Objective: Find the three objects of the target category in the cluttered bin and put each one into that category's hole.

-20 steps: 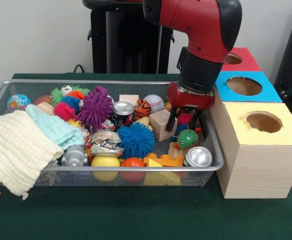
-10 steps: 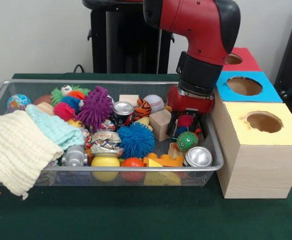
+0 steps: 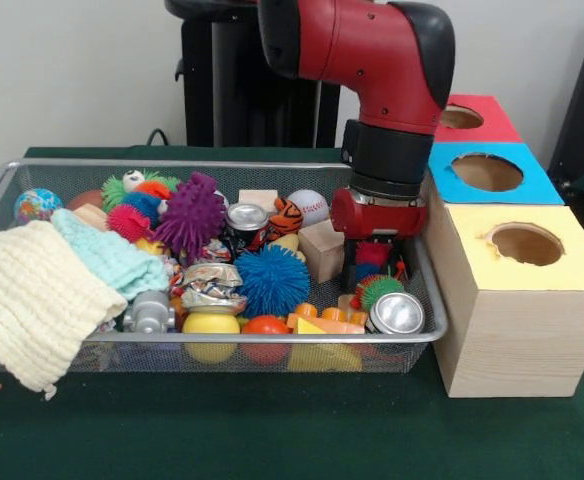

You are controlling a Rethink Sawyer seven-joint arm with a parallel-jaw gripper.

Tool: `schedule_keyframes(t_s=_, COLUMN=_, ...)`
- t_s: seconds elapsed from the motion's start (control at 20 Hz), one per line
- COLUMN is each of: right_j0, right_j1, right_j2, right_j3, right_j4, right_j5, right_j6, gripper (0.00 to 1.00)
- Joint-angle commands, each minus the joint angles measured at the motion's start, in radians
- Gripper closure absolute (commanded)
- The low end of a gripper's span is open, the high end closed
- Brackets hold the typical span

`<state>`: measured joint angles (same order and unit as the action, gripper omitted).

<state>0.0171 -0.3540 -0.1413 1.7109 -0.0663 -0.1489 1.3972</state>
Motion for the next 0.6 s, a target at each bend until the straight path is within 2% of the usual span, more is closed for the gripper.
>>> schedule_keyframes(t_s=0.05, right_j0=-0.085, right_j1=0.014, right_j2=0.311, right_j3=-0.003, right_j4=-0.136, right_j5=-0.146, right_j6=0.205, gripper=0.00)
schedule_keyframes(t_s=0.4, right_j0=-0.111, right_j1=0.016, right_j2=0.332, right_j3=-0.005, right_j4=-0.178, right_j5=-0.111, right_j6=0.205, gripper=0.00)
schedule_keyframes(t_s=0.6, right_j0=-0.091, right_j1=0.016, right_j2=0.306, right_j3=-0.007, right_j4=-0.152, right_j5=-0.088, right_j6=0.212, gripper=0.00)
